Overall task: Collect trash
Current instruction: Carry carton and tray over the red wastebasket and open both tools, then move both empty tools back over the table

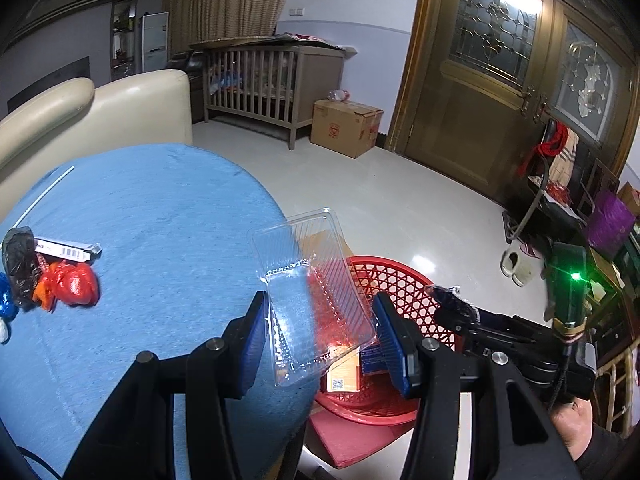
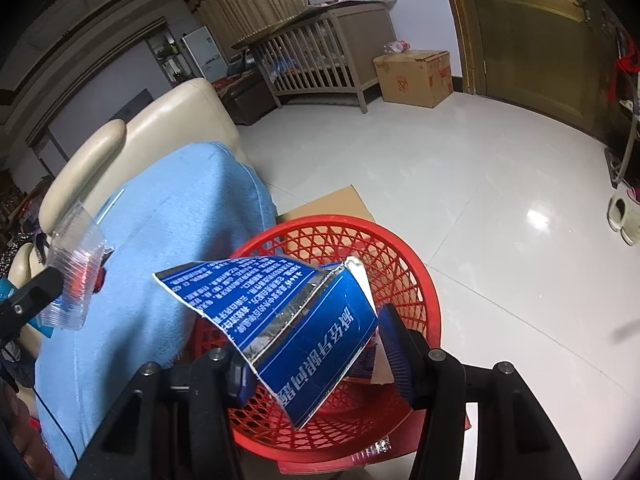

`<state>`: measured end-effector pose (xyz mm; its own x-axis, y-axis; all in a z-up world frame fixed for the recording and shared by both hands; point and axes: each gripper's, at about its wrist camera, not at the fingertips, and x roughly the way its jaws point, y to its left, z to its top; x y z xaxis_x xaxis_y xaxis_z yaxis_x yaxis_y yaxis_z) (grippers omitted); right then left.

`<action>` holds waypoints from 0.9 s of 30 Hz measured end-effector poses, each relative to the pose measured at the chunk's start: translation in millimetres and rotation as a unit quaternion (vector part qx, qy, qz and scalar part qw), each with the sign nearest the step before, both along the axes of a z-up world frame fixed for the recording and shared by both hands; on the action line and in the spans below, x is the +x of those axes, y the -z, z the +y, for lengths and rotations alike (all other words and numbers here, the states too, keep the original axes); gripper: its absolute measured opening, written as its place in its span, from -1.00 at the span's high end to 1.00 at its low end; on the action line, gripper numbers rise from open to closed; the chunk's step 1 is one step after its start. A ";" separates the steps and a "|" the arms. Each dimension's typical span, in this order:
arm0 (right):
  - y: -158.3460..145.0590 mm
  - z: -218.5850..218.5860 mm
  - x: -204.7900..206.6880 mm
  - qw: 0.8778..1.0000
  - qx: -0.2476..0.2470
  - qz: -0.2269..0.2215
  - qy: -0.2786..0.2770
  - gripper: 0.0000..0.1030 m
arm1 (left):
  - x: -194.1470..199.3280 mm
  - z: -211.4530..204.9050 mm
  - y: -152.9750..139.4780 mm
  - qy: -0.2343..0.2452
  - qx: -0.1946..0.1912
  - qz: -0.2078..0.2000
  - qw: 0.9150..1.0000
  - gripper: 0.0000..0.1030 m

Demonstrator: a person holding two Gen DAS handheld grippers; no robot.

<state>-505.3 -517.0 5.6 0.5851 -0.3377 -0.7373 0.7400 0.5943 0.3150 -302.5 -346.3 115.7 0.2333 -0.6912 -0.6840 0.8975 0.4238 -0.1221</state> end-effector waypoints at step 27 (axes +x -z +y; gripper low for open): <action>-23.2 -17.9 -37.7 0.996 -0.004 -0.058 0.063 -0.33 | -27.3 -45.0 34.1 0.068 0.056 0.018 0.996 -0.13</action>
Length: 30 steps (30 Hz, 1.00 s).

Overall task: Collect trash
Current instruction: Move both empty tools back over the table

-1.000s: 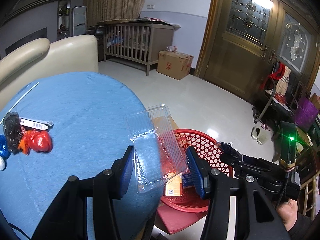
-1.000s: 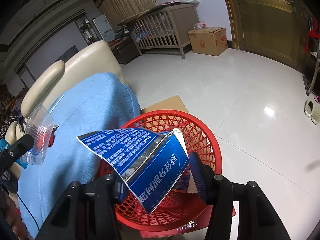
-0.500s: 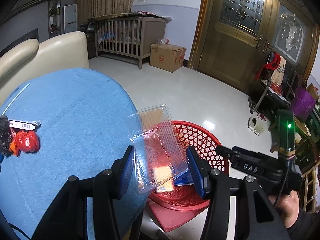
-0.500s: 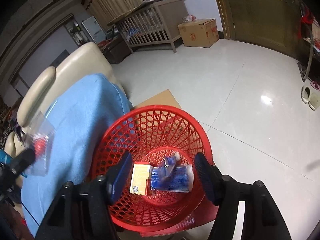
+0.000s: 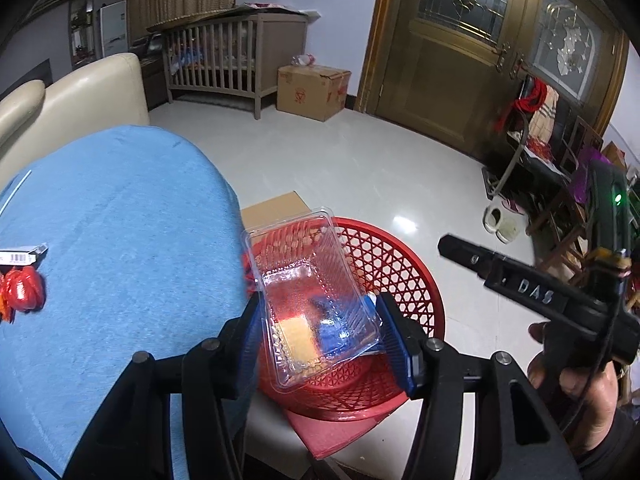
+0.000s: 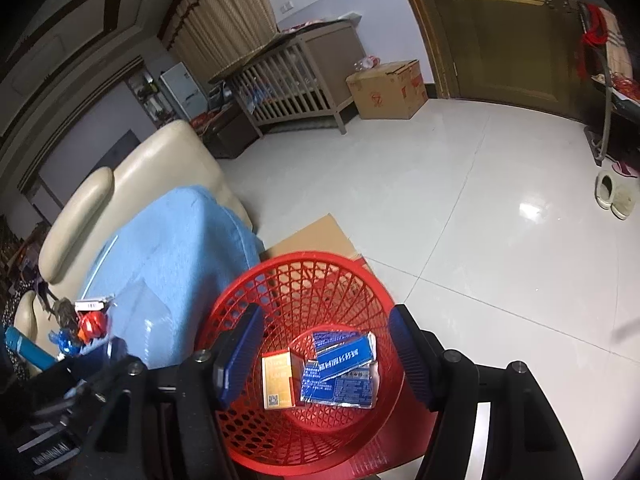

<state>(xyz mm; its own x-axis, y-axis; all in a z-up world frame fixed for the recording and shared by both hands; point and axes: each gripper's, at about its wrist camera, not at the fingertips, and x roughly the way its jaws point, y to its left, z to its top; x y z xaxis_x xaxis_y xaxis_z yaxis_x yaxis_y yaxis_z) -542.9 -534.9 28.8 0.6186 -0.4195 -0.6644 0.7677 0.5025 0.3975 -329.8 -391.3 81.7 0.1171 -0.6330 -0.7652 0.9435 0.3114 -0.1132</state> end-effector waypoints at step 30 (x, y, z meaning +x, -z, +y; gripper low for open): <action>-4.2 21.0 50.2 0.998 0.001 0.007 -0.061 -0.33 | 87.1 71.2 -3.3 -0.139 -0.011 0.036 0.990 -0.51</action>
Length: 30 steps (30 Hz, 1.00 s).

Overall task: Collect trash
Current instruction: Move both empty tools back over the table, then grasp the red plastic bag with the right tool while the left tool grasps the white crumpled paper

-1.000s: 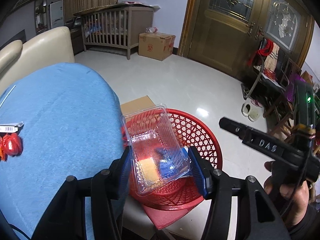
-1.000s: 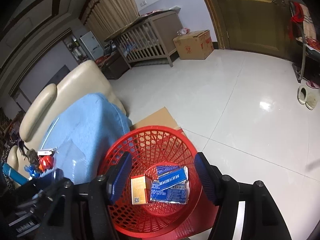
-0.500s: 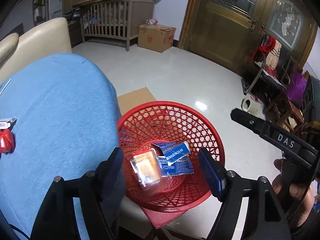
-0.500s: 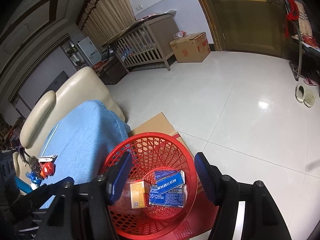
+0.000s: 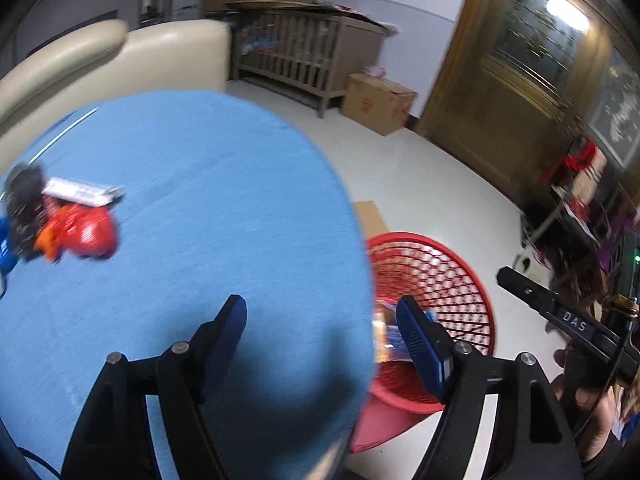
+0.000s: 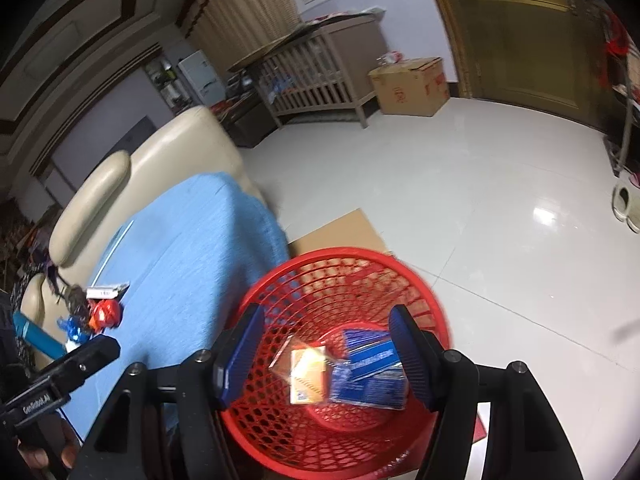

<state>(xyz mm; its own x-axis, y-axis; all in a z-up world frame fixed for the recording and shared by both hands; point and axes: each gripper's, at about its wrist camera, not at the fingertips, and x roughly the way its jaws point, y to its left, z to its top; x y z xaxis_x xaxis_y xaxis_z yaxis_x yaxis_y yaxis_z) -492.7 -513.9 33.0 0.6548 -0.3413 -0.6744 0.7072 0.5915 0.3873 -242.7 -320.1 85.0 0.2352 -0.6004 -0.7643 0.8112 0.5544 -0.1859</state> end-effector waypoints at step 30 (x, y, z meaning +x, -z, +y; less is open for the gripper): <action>-15.8 159.4 275.1 0.930 -0.047 0.042 -0.363 -0.33 | 125.7 208.4 30.6 -0.280 -0.016 0.027 0.959 -0.51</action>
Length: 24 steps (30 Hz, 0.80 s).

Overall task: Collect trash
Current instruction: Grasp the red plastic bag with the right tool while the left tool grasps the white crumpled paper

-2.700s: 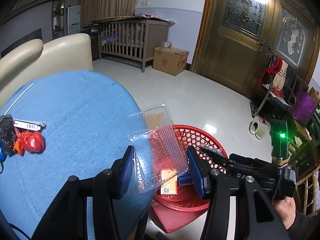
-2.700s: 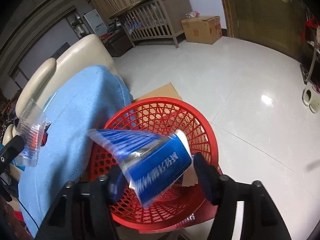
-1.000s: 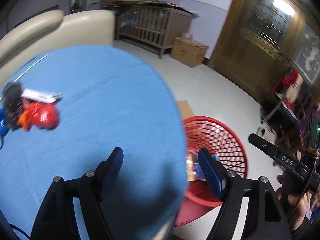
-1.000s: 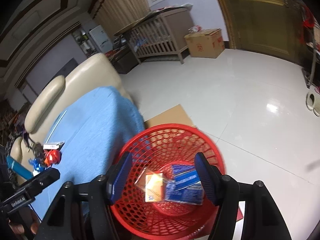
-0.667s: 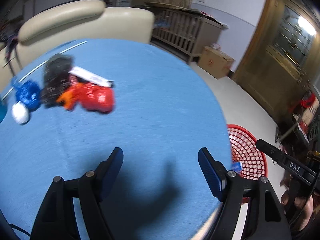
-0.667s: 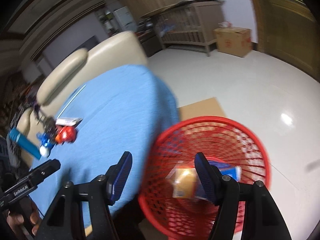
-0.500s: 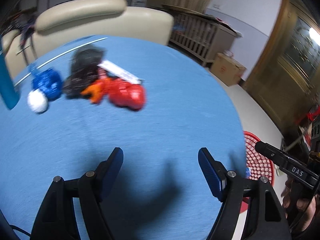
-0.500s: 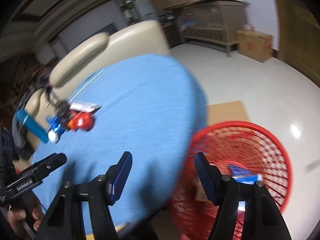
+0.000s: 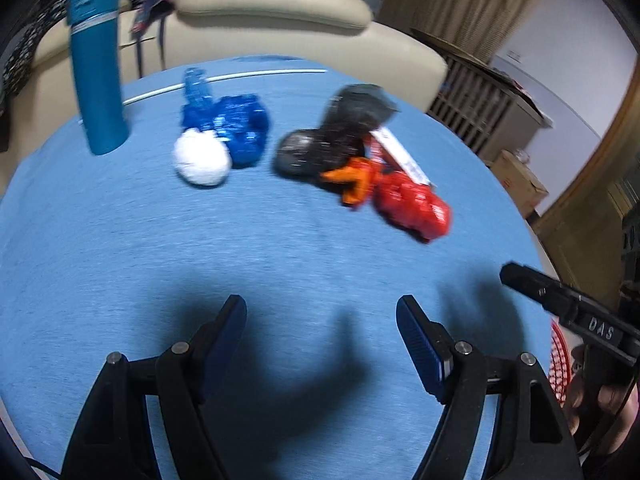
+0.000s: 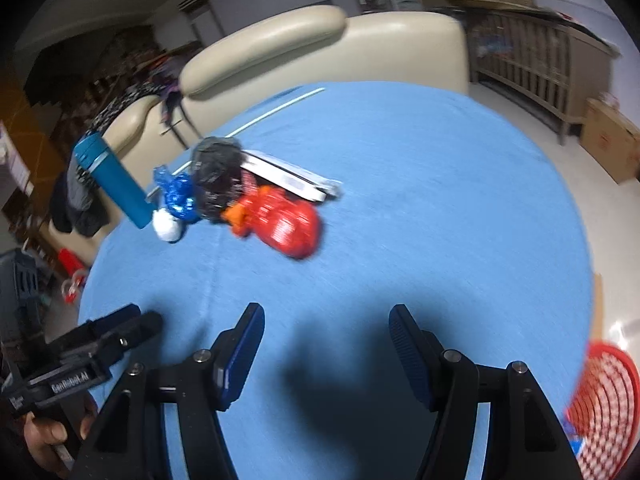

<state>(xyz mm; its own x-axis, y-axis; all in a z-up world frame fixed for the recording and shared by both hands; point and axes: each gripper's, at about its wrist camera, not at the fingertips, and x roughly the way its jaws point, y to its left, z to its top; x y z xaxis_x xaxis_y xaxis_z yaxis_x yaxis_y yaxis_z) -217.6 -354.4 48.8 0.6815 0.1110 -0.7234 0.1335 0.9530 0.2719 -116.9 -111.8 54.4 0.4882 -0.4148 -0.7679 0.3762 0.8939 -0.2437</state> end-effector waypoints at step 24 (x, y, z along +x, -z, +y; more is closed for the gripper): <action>23.1 32.8 120.5 0.996 -0.064 0.027 -0.058 -0.02 | 77.0 41.1 -5.0 -0.092 -0.009 -0.001 0.996 -0.51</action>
